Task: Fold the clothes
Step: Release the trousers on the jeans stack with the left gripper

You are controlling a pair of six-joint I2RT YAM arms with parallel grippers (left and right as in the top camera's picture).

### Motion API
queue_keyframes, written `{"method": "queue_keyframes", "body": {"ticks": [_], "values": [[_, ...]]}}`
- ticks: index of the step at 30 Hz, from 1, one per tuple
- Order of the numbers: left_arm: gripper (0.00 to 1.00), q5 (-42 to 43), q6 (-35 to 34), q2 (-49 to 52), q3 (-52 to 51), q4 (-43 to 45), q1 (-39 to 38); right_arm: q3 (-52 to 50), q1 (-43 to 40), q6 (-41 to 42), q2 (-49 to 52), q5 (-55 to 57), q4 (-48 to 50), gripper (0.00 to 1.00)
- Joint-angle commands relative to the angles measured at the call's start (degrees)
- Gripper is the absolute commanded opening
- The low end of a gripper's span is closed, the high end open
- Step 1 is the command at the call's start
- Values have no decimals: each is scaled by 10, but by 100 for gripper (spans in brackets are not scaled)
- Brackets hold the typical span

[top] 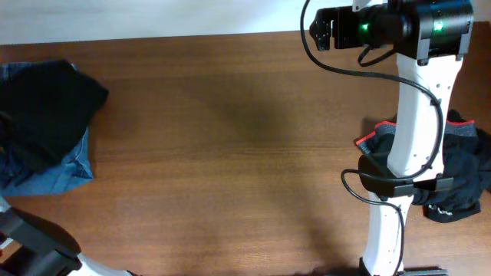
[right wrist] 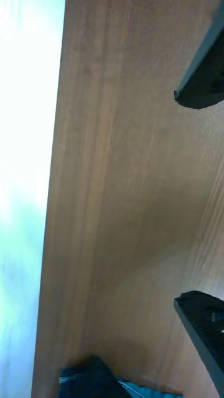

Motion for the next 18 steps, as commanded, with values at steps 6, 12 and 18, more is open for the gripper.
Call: {"method": "queue_keyframes", "body": {"ticks": [6, 12, 18], "values": [[76, -56, 0, -21, -32, -1, 34, -3, -2, -2, -6, -5, -3, 99], [99, -56, 3, -21, -32, 10, 47, -10, -2, -2, 0, -8, -3, 99], [99, -9, 78, -27, -19, 71, 41, -10, -1, -2, 2, -72, -1, 99]]}}
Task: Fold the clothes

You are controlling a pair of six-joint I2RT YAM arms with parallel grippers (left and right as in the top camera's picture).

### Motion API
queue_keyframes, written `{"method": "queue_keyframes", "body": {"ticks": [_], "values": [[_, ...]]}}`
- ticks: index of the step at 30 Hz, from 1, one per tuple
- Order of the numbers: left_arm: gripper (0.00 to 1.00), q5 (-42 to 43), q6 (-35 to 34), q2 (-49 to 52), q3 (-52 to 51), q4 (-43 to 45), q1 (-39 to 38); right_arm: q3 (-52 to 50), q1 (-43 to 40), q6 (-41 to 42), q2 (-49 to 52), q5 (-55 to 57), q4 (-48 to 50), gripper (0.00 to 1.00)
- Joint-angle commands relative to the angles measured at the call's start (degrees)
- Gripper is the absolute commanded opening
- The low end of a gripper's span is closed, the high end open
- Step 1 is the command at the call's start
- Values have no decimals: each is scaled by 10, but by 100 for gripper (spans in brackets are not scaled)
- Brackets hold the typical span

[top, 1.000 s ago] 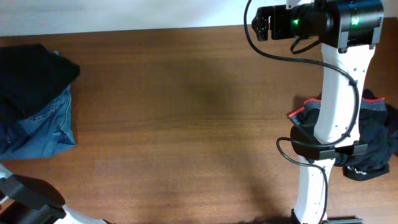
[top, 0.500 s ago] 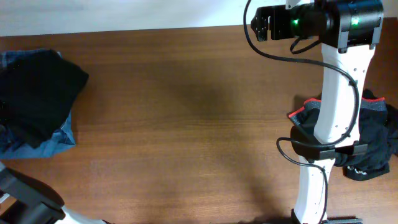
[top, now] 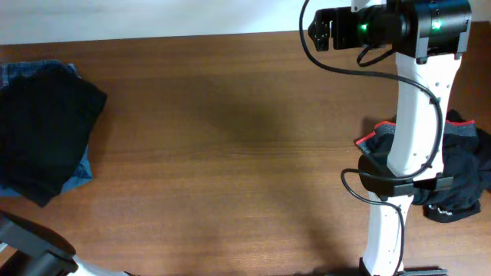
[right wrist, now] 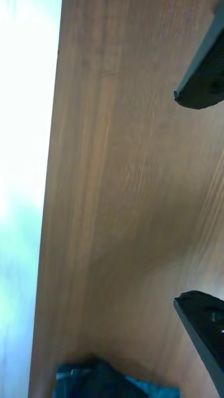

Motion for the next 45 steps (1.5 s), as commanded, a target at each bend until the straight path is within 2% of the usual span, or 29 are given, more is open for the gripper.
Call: {"method": "queue_keyframes", "body": {"ticks": [1, 4, 5, 10, 13, 18, 20, 22, 24, 27, 30, 45], "values": [[99, 36, 73, -28, 13, 35, -8, -3, 2, -2, 3, -60, 1, 99], [99, 36, 129, -43, 27, 61, -27, -3, 8, -2, 3, -63, 4, 99], [99, 36, 175, -57, 31, 77, -42, -3, 13, -2, 3, -63, 8, 99], [99, 35, 294, -86, 31, 99, -94, -3, 14, -2, 3, -63, 5, 99], [99, 33, 329, -87, 31, 97, -117, -3, 14, -2, 3, -63, -1, 99], [99, 8, 345, -87, 31, 96, -143, -3, 14, -2, 3, -63, -3, 99], [99, 8, 384, -82, 31, 96, -156, -3, 14, -2, 4, -63, -3, 98], [99, 2, 454, -69, 31, 98, -181, -3, 14, -2, 4, -63, -3, 99], [99, -34, 480, -58, 31, 108, -202, -3, 14, -2, 4, -63, -3, 98], [99, -144, 517, -28, 31, 148, -241, -3, 15, -2, 4, -72, -3, 99], [99, -213, 536, 8, 31, 183, -266, -3, 18, -2, 4, -75, -3, 99], [99, -248, 528, 110, 31, 172, -247, -5, 18, -2, 4, -75, -3, 99]]}}
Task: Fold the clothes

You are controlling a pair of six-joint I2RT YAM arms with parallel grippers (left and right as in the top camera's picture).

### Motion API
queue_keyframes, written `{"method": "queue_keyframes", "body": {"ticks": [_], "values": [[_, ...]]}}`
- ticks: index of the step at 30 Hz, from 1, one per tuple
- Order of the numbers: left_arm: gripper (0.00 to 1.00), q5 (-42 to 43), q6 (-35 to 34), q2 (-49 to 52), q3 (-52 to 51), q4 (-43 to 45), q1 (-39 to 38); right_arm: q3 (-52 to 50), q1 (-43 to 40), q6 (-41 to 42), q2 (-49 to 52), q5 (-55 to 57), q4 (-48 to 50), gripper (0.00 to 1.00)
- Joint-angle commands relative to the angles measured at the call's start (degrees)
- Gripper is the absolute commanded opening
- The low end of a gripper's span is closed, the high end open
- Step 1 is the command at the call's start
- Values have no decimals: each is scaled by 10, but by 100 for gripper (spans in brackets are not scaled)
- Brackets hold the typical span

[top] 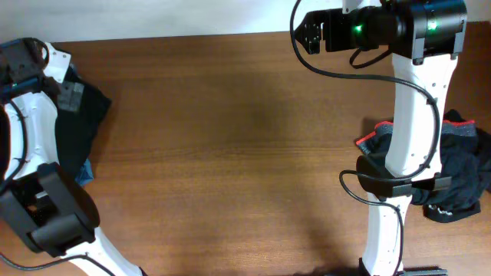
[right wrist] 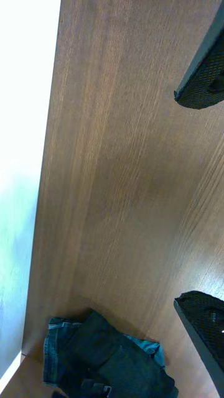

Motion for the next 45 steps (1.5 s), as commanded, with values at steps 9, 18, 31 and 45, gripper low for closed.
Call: {"method": "queue_keyframes", "body": {"ticks": [9, 18, 31, 45], "values": [[79, -12, -3, 54, 6, 18, 40, -6, 9, -2, 4, -7, -3, 99], [13, -12, -122, 56, 30, 39, 39, -6, 10, -2, 5, -7, -3, 99], [1, -31, -213, 56, 149, -21, 76, -6, 30, -2, 13, -7, -3, 99], [1, 16, -215, 81, 149, -12, 136, -6, 32, -2, 13, -5, -3, 99]]}}
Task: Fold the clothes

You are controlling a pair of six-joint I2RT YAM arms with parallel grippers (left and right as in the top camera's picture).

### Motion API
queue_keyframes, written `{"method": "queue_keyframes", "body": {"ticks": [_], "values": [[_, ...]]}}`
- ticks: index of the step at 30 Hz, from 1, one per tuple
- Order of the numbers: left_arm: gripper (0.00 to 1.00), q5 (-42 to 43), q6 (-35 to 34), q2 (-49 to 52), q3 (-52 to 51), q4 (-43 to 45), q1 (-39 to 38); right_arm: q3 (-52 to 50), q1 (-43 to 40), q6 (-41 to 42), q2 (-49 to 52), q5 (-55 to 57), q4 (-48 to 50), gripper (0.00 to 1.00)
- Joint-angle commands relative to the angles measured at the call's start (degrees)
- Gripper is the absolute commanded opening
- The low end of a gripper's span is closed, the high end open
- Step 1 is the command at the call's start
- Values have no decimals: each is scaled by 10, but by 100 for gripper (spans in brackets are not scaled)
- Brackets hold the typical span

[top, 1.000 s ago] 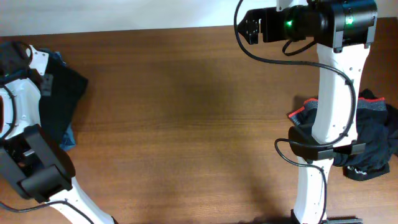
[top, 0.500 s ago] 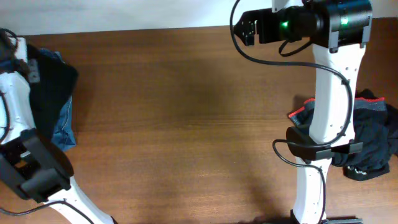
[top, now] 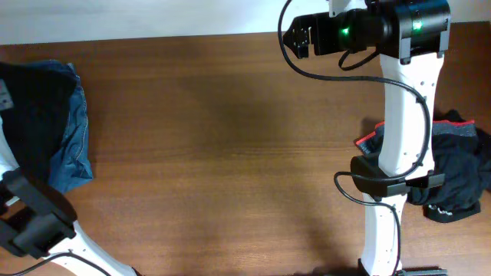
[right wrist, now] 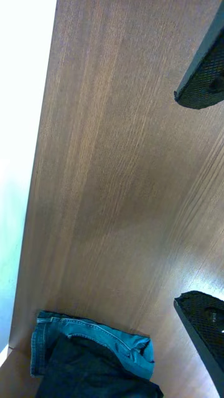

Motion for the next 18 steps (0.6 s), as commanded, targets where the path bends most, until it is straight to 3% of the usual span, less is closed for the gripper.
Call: {"method": "queue_keyframes", "body": {"ticks": [1, 6, 7, 8, 9, 13, 18], "values": [[1, 2, -14, 28, 17, 15, 3, -3, 6, -2, 5, -5, -3, 99], [1, 2, -48, 61, 17, 47, 3, -3, 6, -2, 5, -5, -3, 99], [17, 1, -50, 68, 17, 56, 3, -3, 6, -2, 5, -5, -3, 99], [51, 2, -50, 75, 17, 65, 3, -3, 6, -2, 5, -5, -3, 99], [97, 2, -50, 80, 17, 66, 2, -3, 6, -2, 5, -5, -3, 99], [100, 2, -62, 76, 26, 56, 2, -3, 6, -2, 5, -5, -3, 99], [99, 41, -71, 68, 116, -26, -7, -3, 6, -2, 5, -5, -3, 99]]}}
